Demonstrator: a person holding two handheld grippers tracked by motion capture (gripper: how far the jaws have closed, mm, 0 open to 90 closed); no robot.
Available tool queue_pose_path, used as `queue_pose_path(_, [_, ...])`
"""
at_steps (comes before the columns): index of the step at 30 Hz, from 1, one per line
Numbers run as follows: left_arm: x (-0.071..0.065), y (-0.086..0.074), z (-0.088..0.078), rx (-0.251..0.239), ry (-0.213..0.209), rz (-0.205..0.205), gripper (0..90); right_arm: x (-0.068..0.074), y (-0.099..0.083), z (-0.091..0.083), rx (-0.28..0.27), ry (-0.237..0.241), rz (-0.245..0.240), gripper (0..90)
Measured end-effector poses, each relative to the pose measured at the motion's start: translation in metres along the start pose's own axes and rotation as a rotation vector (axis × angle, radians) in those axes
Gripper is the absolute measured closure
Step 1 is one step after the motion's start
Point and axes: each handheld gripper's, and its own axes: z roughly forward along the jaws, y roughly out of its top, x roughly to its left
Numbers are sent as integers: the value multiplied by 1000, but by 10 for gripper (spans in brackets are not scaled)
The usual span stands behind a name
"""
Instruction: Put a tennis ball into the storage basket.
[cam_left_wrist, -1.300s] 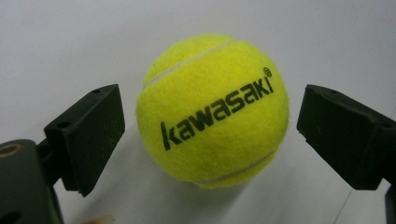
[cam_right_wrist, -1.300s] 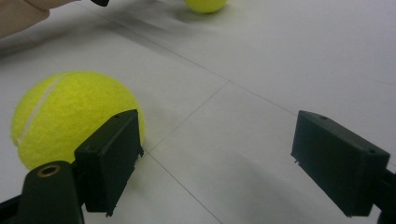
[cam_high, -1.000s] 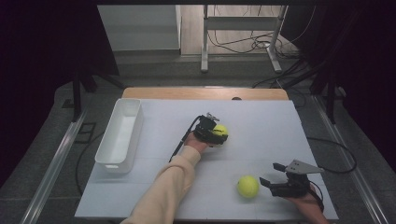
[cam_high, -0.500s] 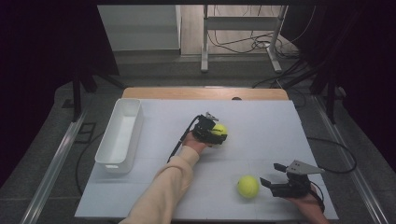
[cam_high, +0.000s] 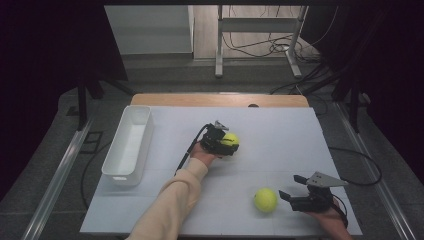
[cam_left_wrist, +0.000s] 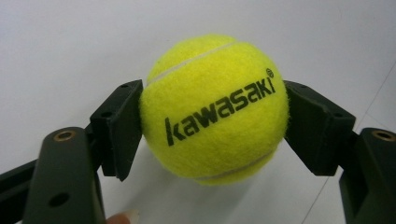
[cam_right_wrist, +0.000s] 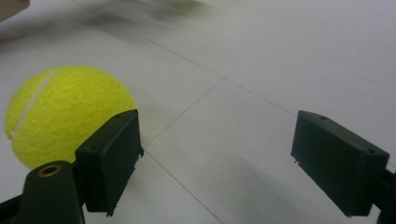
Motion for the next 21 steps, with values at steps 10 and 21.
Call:
queue_pose_path(10, [-2,0,-11,-16,-1,13,268,0,0,0,3,-1,-4,166])
queue_pose_path(21, [-6,0,-24,-43,-6,25,267,0,0,0,3,0,-6,166])
